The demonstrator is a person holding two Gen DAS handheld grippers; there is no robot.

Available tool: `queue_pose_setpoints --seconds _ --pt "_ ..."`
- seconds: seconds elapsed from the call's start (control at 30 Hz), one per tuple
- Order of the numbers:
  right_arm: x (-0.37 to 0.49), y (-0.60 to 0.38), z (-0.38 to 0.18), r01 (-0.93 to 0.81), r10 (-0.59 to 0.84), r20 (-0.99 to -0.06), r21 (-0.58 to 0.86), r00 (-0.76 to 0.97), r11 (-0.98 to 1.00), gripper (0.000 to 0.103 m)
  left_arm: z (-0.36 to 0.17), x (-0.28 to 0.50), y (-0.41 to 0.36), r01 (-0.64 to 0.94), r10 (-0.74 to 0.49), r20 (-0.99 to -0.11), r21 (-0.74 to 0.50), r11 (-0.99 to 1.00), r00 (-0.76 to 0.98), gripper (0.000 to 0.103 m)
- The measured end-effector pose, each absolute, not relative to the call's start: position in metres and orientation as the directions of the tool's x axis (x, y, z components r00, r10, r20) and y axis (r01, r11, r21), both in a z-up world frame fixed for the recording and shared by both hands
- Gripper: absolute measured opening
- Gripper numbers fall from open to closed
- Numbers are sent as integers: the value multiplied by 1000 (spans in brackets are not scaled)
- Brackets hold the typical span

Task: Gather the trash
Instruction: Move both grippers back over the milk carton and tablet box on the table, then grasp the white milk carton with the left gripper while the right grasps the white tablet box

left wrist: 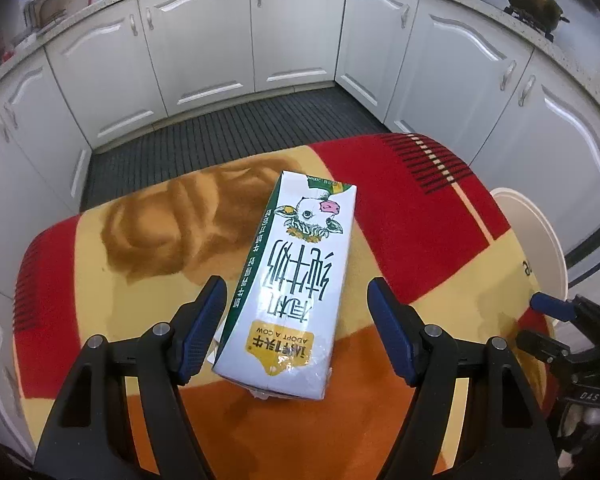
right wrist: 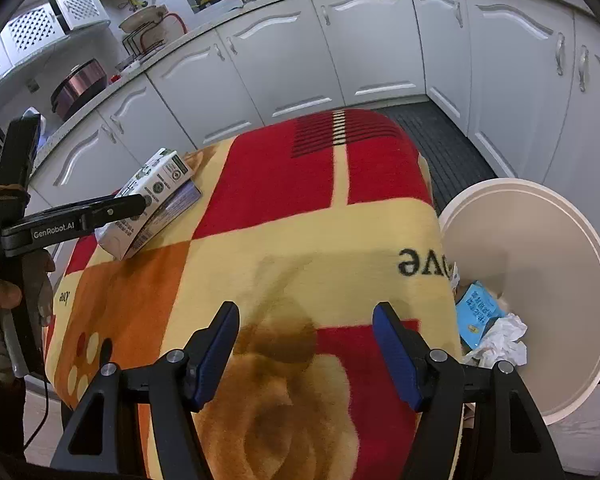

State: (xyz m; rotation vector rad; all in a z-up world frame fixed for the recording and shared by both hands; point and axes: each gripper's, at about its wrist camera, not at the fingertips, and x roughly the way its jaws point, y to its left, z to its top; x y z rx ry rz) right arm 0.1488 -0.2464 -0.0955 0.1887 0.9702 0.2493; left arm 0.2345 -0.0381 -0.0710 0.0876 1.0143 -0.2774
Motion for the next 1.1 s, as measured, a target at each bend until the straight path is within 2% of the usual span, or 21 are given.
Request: queue_pose_setpoints --seconds 0.1,0.17,0.2,0.4,0.53,0.77,0.9,1.0,1.1 --pt "151 -243 -96 -127 296 -791 271 536 954 67 -75 238 -34 258 -198 -852 -78 963 484 71" --pt "152 -239 -96 -136 300 -791 270 534 953 67 -74 237 -26 241 -227 -845 -120 963 484 57" --pt "152 -237 -95 -142 301 -791 268 533 953 67 -74 236 -23 236 -232 -845 -129 963 483 54" --pt "154 -223 -96 -169 317 -789 268 526 948 67 -60 230 7 202 -210 -822 -118 972 530 52" --pt "155 -214 -100 -184 332 -792 277 512 943 67 -56 236 26 148 -146 -807 -73 986 572 51" --pt "154 -212 -97 -187 329 -793 271 513 944 67 -85 256 28 157 -88 -840 -4 988 535 51" --pt "156 -216 -98 -175 325 -792 274 517 946 67 -95 251 23 182 -130 -850 -41 982 511 50" --pt "158 -216 -97 -174 324 -791 274 518 946 67 -95 238 17 214 -247 -850 -162 963 465 50" --pt "162 -213 -93 -178 333 -784 282 525 943 67 -94 218 3 269 -286 -846 -178 947 449 50"
